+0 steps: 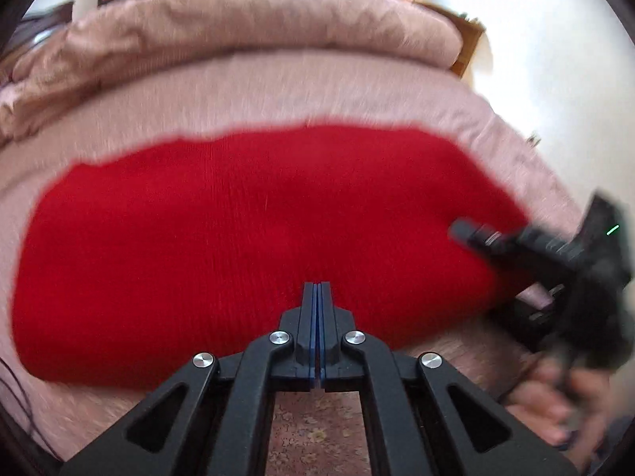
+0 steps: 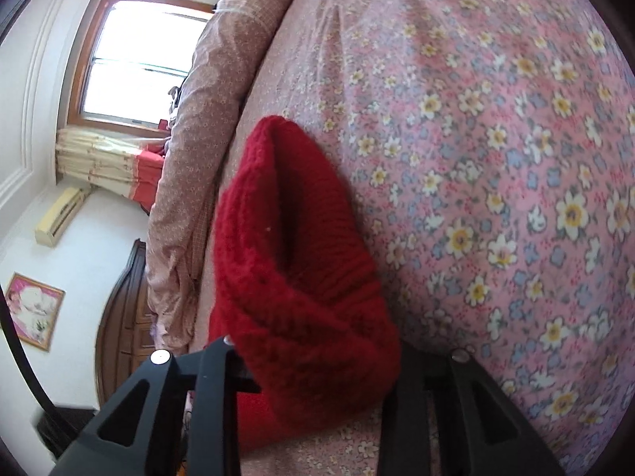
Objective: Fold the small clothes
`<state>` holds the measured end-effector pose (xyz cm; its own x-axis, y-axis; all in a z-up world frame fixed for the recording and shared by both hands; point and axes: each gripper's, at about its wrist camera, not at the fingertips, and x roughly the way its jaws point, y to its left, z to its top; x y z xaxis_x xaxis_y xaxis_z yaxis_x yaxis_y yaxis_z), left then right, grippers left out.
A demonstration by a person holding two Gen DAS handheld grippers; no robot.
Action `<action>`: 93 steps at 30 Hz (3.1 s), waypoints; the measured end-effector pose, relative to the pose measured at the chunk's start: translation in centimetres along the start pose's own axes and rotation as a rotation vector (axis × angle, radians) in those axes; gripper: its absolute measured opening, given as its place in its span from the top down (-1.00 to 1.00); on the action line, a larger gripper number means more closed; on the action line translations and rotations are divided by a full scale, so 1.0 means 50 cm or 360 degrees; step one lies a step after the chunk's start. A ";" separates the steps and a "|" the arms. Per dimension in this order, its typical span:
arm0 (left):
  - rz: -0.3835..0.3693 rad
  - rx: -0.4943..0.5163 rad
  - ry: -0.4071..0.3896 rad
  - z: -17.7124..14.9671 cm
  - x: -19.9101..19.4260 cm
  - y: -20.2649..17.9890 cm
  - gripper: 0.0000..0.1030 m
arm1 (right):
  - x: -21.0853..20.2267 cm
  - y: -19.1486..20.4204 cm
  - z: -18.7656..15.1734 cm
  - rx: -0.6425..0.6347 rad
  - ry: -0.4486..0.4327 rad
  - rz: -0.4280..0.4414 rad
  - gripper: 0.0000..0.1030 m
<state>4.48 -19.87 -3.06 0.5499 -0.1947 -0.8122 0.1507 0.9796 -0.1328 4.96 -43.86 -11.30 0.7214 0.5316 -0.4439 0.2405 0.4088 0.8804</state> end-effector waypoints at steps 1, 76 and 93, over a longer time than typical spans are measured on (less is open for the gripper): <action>-0.0004 0.0007 -0.0014 -0.005 0.018 0.005 1.00 | 0.001 0.002 0.004 -0.0003 0.0007 -0.0006 0.43; -0.1019 -0.0739 0.0223 0.218 -0.045 0.336 0.12 | 0.078 0.431 -0.449 -0.2180 -0.0181 -0.0728 0.47; -0.0654 -0.0296 0.0177 0.293 -0.101 0.484 0.88 | 0.192 0.554 -0.608 -0.2561 -0.0372 -0.0801 0.46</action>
<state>17.40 4.11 6.17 0.3825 -0.5724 -0.7253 0.1824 0.8163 -0.5480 -1.17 -4.90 3.73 0.8933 0.0724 -0.4436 -0.2878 0.8502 -0.4408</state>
